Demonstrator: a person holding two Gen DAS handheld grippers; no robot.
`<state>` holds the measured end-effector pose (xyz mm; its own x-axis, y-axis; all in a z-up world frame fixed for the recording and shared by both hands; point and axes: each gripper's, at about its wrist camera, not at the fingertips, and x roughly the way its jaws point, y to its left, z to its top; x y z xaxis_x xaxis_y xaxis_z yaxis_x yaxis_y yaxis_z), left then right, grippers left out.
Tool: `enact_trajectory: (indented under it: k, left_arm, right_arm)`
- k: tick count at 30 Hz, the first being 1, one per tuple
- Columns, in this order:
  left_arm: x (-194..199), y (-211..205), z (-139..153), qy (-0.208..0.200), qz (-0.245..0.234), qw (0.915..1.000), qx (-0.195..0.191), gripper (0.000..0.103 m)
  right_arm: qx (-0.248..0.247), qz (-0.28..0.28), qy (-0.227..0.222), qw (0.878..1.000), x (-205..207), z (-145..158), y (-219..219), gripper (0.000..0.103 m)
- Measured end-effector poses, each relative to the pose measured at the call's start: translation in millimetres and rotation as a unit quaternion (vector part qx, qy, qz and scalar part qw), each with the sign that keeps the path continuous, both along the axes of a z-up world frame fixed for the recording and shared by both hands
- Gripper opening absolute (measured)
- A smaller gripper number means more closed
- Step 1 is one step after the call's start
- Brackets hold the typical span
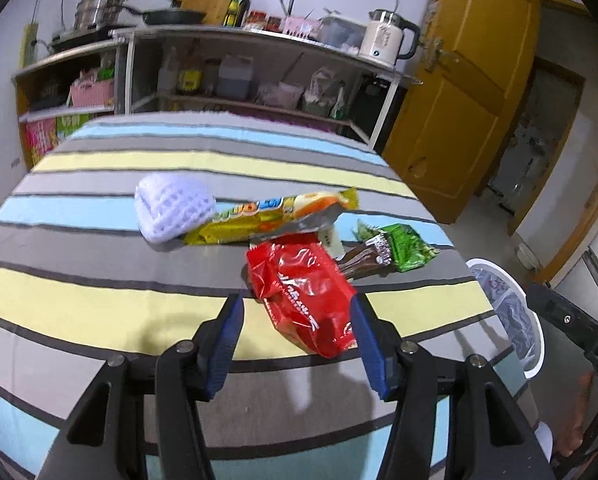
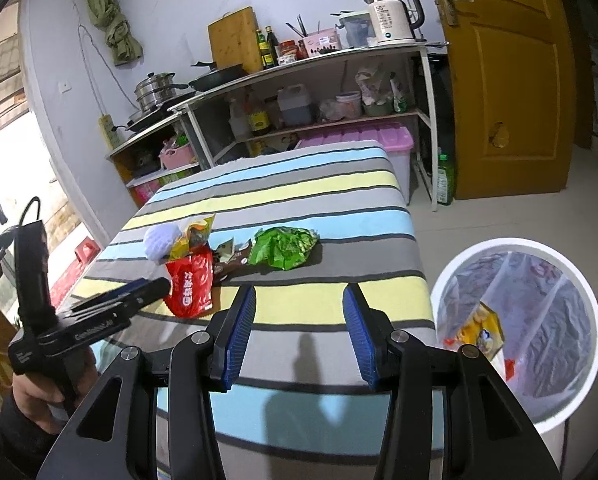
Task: Collect trash
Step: 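Move both open tools back over the trash on the table, then grasp the red wrapper with the left tool while the right tool grasps the green packet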
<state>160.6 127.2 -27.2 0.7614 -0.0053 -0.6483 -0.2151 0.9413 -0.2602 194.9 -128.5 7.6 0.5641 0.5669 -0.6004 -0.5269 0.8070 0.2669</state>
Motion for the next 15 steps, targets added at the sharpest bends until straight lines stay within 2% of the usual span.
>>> enact_trajectory:
  k: [6,10,15]
  left_arm:
    - [13,1,-10,0.026,0.004,0.9996,-0.008,0.041]
    - [19,4,-18,0.049,0.015,0.9985,-0.017,0.025]
    - [14,5,-18,0.045,0.017,0.9986,-0.021,0.015]
  right_arm:
    - [-0.003,0.007,0.008,1.000,15,-7,14,0.046]
    - [-0.004,0.012,0.015,1.000,25,-10,24,0.046]
    - [-0.007,0.021,0.031,0.999,40,-16,39,0.046]
